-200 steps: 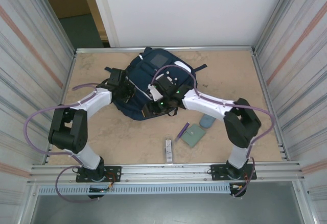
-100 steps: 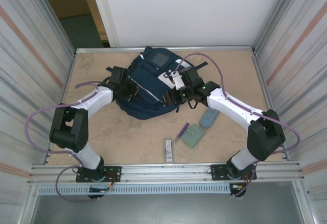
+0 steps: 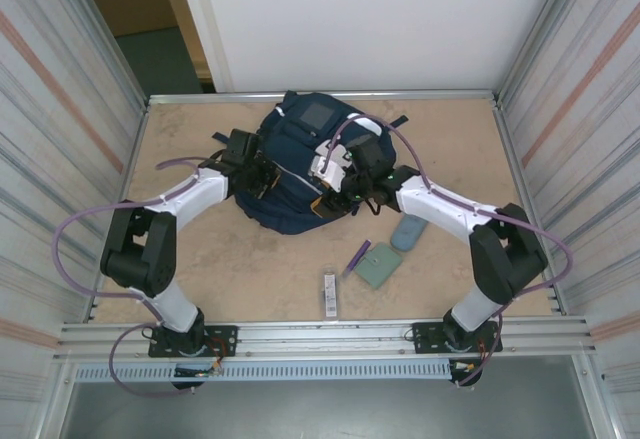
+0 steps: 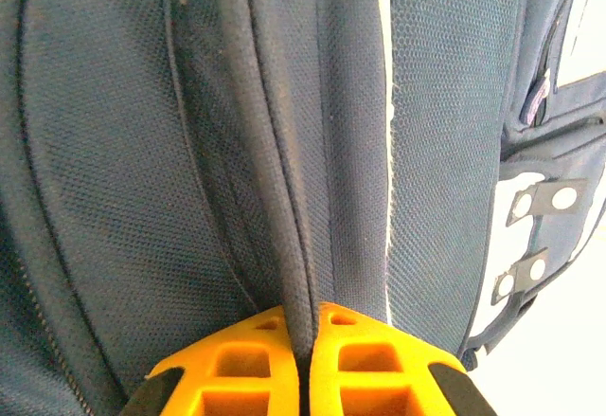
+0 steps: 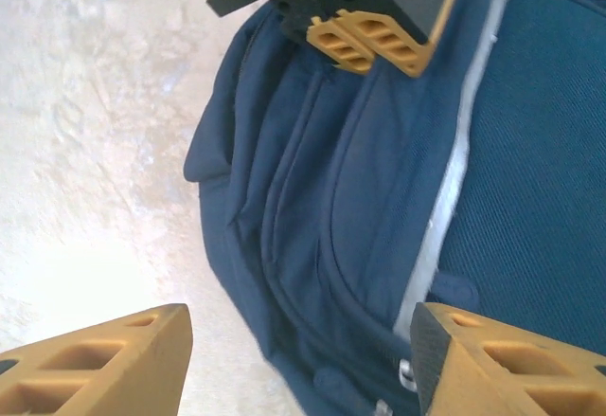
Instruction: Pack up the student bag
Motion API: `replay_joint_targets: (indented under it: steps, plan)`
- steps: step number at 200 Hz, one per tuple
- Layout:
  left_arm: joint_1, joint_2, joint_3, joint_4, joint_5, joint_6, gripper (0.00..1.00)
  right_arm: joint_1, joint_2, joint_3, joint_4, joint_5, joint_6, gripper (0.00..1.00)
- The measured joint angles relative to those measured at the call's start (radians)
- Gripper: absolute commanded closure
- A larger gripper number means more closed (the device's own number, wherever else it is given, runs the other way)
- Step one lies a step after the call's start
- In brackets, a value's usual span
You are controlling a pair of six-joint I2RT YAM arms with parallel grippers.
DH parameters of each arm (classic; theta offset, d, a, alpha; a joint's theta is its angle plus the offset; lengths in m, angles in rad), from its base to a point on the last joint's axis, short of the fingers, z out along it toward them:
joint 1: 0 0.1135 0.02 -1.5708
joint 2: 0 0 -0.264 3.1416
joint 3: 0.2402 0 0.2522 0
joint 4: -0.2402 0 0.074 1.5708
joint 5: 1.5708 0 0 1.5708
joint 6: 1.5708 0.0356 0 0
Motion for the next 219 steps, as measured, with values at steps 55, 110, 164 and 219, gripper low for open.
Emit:
replay_joint_targets:
  steps: [55,110,164,219]
  plan:
    - [-0.011,0.006,0.008,-0.001,0.006,-0.009,1.00,-0.035,0.037,0.010,-0.005,-0.065,-0.215,0.34]
    - [-0.011,0.006,0.009,-0.004,0.006,-0.009,1.00,-0.074,0.040,0.002,0.000,-0.119,-0.334,0.34]
    - [-0.027,0.006,0.009,-0.005,0.006,-0.010,1.00,-0.076,0.061,-0.015,0.027,-0.117,-0.377,0.34]
    - [-0.033,-0.007,0.009,-0.005,0.006,-0.010,1.00,-0.077,0.065,-0.040,0.039,-0.112,-0.403,0.35]
